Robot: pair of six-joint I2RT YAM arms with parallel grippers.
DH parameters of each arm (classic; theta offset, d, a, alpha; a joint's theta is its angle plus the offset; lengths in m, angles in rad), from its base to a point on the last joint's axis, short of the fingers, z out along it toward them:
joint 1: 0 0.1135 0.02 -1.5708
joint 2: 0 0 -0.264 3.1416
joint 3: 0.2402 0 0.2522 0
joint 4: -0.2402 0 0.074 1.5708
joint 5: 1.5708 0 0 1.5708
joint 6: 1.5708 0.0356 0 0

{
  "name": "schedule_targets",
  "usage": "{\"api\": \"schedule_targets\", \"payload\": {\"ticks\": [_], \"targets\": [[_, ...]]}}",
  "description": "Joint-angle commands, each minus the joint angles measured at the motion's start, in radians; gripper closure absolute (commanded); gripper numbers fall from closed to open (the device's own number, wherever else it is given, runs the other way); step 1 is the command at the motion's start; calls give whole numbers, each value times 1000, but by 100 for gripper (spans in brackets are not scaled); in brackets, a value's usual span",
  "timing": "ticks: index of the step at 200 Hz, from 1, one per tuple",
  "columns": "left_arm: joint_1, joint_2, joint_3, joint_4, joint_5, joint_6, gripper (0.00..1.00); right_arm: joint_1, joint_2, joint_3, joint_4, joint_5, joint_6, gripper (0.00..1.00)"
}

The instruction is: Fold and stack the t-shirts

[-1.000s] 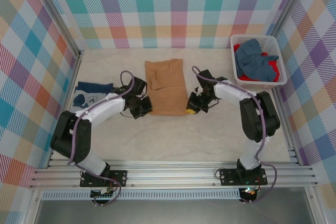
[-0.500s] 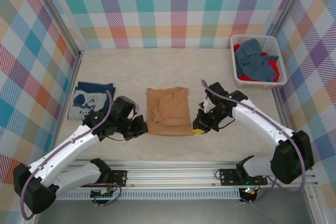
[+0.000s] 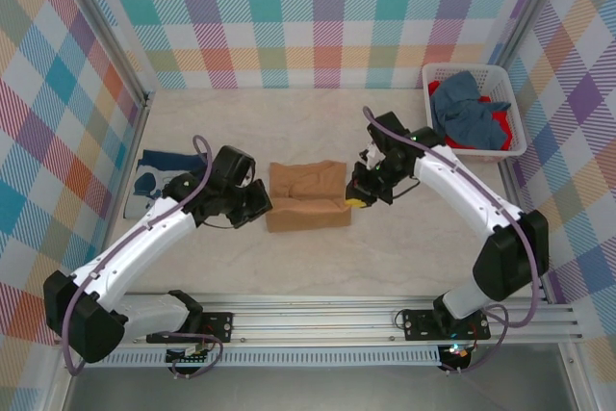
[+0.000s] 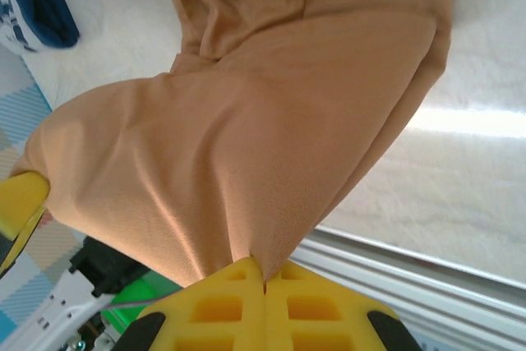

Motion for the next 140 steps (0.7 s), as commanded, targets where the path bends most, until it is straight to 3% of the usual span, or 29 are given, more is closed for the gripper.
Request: {"api": "schedule_targets", "payload": {"ticks": [1,76,140], "targets": [[36,30,84,3,-28,32,100,-12,49,97,-37,35,-25,100],[163,217,204,84,49,95,100,-79,259,321,-49,20,-30,100],[217,503,414,140,108,163,100,-134,390,363,13,-14,30,100]]}}
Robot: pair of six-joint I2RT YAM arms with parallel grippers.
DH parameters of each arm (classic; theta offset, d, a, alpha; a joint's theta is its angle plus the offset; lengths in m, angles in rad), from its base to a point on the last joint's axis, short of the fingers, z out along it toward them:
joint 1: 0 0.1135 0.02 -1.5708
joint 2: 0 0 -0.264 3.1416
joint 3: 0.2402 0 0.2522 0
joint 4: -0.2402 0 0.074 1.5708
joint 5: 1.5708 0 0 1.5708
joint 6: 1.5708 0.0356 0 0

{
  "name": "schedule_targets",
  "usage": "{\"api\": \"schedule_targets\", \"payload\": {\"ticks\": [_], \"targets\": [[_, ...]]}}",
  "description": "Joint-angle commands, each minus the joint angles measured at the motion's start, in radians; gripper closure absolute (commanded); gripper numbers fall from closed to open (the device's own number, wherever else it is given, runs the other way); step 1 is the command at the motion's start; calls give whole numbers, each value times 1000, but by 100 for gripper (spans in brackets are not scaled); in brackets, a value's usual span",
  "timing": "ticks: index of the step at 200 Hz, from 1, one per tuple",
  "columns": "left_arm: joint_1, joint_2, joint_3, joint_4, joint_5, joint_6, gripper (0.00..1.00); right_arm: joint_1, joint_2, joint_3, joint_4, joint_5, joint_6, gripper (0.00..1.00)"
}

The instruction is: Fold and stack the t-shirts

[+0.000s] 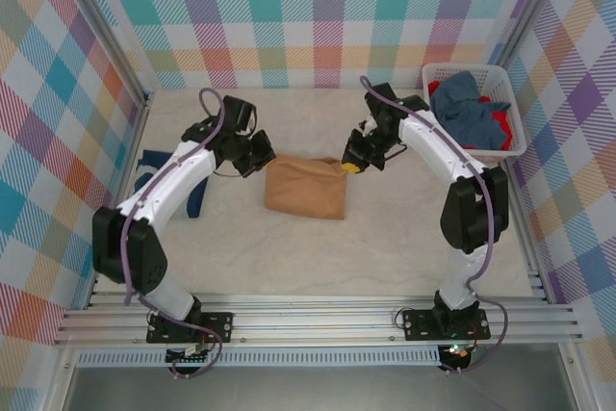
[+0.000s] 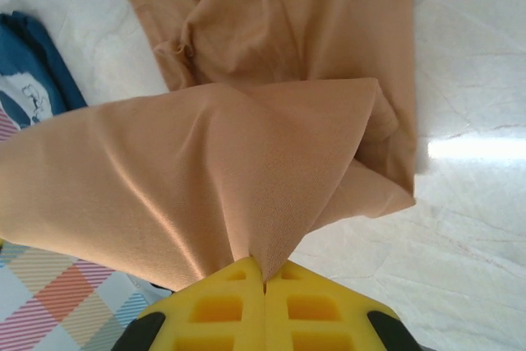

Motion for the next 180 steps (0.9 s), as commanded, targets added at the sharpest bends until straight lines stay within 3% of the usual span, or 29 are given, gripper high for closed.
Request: {"api": "schedule_targets", "payload": {"ticks": [1,59,107,119,132,146,180], "targets": [[21,77,75,31,27,48,100,-15,47,49,13,-25,31,100],[55,280,223,54,52,78,100,-52,158,120,29,15,68,100],[65,408,316,7,-14,82,99,-85,282,180,86,-40,77,99],[65,434,330,-1,-22,82,91,-92,331,220,77,-40,72,93],[65,456,345,-12,-37,80,80,-100,369,263,69,-35,64,72],[66,456,361,-31,-72,77,65,-108,374,290,69,2,47,59],[74,359,319,-34,-133,67,50,-116,282,274,62,122,11,52]]}}
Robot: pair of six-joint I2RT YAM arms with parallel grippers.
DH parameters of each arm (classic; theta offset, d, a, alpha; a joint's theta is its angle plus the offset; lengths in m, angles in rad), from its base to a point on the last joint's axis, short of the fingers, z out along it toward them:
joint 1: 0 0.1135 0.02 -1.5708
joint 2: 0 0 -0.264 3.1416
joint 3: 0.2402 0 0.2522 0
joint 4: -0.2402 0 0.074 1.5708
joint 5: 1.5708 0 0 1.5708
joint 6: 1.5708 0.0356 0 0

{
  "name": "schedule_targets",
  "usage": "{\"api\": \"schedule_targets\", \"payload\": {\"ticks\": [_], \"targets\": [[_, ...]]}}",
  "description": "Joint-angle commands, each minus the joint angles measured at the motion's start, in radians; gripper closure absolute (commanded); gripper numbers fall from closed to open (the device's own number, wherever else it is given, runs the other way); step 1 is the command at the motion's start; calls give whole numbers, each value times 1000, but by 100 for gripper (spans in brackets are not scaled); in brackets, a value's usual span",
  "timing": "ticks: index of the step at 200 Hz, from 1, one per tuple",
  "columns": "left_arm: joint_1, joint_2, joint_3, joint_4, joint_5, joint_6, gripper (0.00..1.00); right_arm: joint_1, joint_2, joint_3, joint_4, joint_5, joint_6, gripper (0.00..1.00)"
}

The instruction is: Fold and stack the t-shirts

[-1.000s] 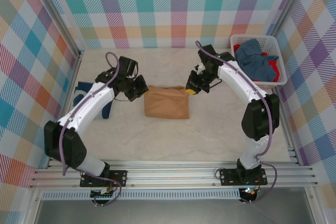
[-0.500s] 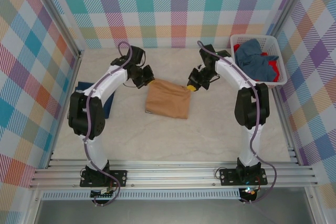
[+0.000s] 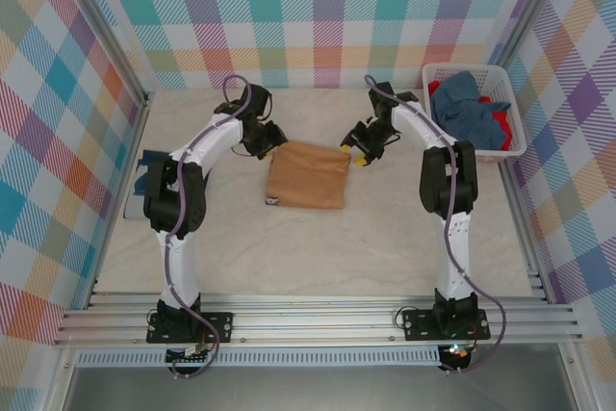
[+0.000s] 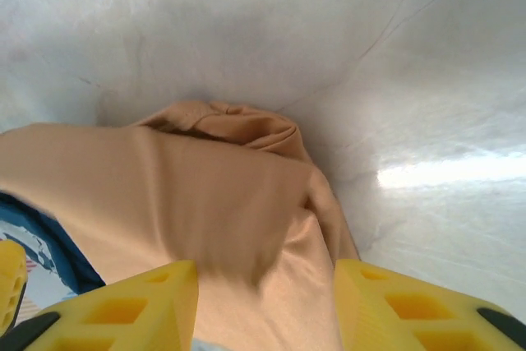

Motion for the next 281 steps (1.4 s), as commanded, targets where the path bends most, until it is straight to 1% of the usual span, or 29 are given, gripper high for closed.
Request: {"api": "schedule_targets", "payload": {"ticks": [1,21,32,41,69,85,100,109,123,144,174,205,227,237,246,257,269,277,281], "targets": [[18,-97,-5,-28,-57,-2,50,-5,-100,10,-19,91,-38,52],[18,-140,-74,0,-24,2,50,6,-189,-101,40,117,-48,52],[19,-129,-97,26,21,5,53,13,-208,-146,69,118,-47,57],[18,-96,-77,7,22,3,54,16,-197,-163,82,101,-39,58],[29,-3,24,7,-11,-9,50,13,-130,-136,127,63,-62,57],[39,75,117,12,2,5,50,6,-93,-104,134,59,-82,55],[40,134,166,69,34,39,52,-12,-69,-109,158,43,-88,53],[38,155,174,99,31,61,52,-22,-55,-112,168,36,-100,51],[41,188,177,134,40,90,53,-30,-27,-109,190,-11,-135,50],[44,231,201,148,63,128,51,-29,12,-59,179,-62,-197,50],[46,269,224,194,139,168,50,-32,65,-8,171,-101,-235,50],[47,298,233,178,129,192,52,-32,120,27,175,-116,-222,57],[47,320,249,177,138,189,54,-32,143,48,171,-114,-212,58],[47,325,251,183,154,188,59,-32,148,54,173,-115,-208,60],[47,321,249,184,155,187,67,-31,151,63,175,-114,-204,64],[47,307,239,190,161,185,74,-31,153,73,182,-121,-198,70],[47,287,223,195,167,182,76,-29,153,84,190,-129,-193,74],[46,277,214,194,174,182,77,-27,154,95,187,-130,-192,79],[47,274,209,191,175,183,79,-27,154,99,188,-128,-192,81]]}}
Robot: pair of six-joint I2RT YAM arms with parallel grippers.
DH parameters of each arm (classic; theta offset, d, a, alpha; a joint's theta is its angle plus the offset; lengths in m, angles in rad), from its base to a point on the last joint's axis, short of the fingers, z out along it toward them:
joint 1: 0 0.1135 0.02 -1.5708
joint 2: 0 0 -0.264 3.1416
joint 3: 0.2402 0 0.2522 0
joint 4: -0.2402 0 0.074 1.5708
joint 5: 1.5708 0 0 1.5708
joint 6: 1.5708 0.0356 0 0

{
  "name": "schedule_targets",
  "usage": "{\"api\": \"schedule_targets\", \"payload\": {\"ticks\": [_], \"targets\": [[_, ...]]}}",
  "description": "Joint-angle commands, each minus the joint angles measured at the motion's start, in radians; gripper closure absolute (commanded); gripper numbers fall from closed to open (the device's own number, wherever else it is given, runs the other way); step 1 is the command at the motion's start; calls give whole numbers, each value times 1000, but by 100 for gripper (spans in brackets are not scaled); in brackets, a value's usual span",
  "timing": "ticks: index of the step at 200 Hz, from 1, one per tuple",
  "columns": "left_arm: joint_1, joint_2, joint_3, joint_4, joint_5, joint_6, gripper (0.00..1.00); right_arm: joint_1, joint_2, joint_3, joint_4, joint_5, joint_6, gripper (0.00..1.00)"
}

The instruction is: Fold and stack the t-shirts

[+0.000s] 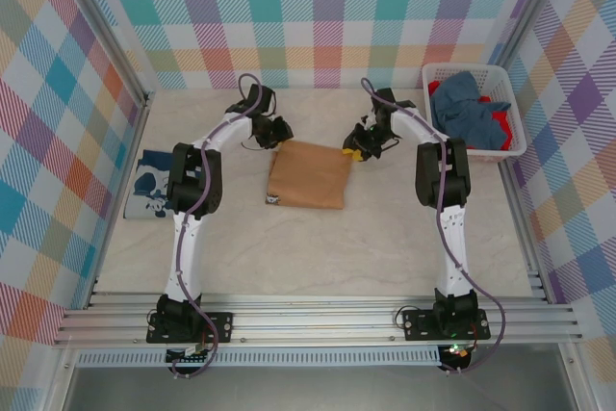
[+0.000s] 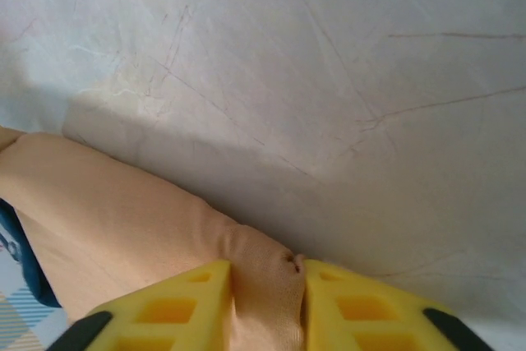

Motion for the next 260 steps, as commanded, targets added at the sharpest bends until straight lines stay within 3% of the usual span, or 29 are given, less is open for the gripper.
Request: {"api": "schedule_targets", "payload": {"ticks": [1,40,111,207,233,260], "targets": [[9,-32,-15,12,37,10,79,6,6,67,12,-32,6,82],[9,-100,-82,24,26,1,100,20,-19,75,-8,-4,-9,98],[9,-362,-287,4,-14,-54,100,56,-196,-37,-17,52,-29,100],[-13,-767,-653,-118,6,-182,100,116,-476,-281,-118,4,-96,100],[-13,-782,-684,-112,-24,-192,100,118,-500,-332,-102,3,-85,100],[-8,-669,-624,-103,-55,-177,100,115,-393,-237,-122,20,-90,100]]}}
